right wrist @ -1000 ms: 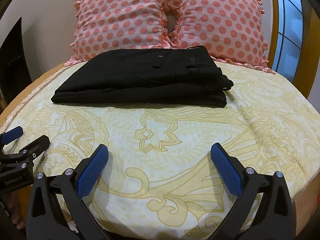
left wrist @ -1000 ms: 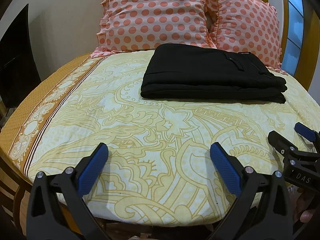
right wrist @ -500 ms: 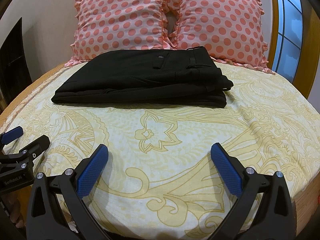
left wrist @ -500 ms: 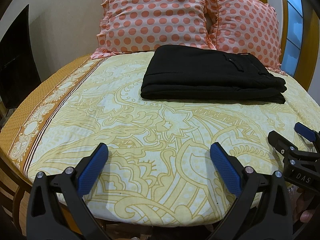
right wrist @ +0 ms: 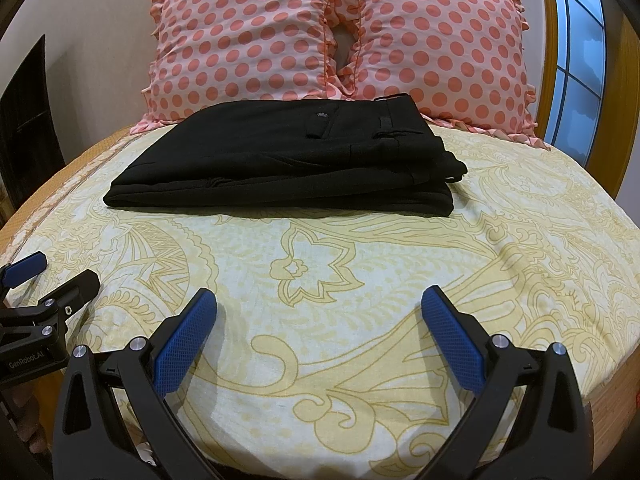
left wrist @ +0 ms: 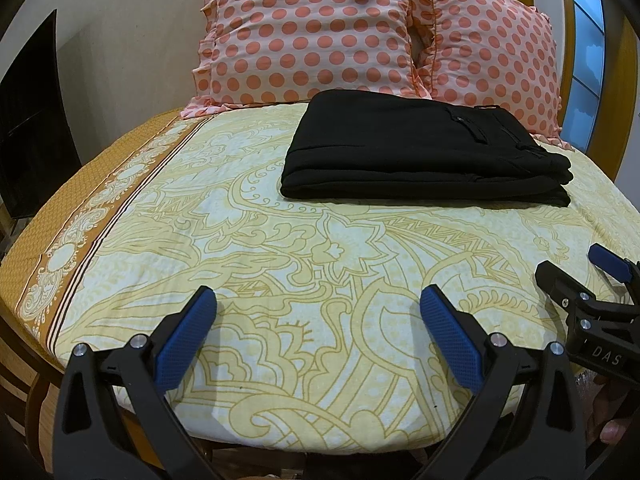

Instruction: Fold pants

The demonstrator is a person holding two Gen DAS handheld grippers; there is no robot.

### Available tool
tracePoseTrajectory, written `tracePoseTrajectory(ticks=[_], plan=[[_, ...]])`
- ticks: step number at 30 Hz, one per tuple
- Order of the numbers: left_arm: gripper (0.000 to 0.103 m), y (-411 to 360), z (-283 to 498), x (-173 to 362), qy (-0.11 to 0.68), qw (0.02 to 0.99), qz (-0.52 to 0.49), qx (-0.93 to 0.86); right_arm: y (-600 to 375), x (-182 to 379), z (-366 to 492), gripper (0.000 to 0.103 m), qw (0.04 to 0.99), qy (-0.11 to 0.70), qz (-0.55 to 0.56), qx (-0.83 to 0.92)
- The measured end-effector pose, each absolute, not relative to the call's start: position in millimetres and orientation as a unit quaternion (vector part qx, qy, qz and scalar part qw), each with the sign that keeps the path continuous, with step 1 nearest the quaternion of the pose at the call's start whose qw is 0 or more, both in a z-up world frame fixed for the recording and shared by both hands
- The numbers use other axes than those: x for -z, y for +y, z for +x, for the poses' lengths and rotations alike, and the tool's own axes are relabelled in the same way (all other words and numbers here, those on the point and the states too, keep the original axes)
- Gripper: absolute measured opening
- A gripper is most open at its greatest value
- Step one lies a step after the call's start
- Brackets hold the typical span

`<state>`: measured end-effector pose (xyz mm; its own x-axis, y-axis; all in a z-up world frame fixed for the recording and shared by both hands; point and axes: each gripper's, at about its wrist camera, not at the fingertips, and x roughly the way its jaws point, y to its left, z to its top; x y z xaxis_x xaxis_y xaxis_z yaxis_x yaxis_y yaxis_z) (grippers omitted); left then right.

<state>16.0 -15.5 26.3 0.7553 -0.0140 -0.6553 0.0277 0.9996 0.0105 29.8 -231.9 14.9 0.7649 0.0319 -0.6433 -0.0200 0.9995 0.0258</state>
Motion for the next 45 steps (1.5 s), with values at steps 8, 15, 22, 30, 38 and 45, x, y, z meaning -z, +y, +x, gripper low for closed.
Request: tracePoseTrajectory(ticks=[8, 15, 22, 30, 38, 45], plan=[[0.101, -15.4, 16.1, -26.5, 0.350, 0.937, 0.010, 0.011, -231.0, -14.7, 29.8, 0.102, 0.940, 0.342, 0.009, -0.012], [0.101, -15.6, 15.7, -26.6, 0.350, 0.937, 0.010, 0.011, -229.8, -14.6, 29.6, 0.102, 0.940, 0.342, 0.010, -0.011], [0.101, -15.2, 16.1, -26.7, 0.350, 0.937, 0.010, 0.011, -229.3, -14.5, 29.6, 0.102, 0.940, 0.341, 0.010, -0.010], [0.101, -15.7, 15.8, -25.5, 0.351, 0.936, 0.010, 0.011, -228.6, -14.5, 29.5, 0.102, 0.940, 0.341, 0.010, -0.009], [0.101, -15.9, 15.5, -25.6, 0.351, 0.936, 0.010, 0.011, -228.0, -14.4, 29.4, 0.102, 0.940, 0.341, 0.010, -0.008], [0.101, -17.4, 14.8, -24.3, 0.352, 0.936, 0.011, 0.012, -227.4, -13.9, 29.3, 0.102, 0.940, 0.340, 0.011, -0.008]])
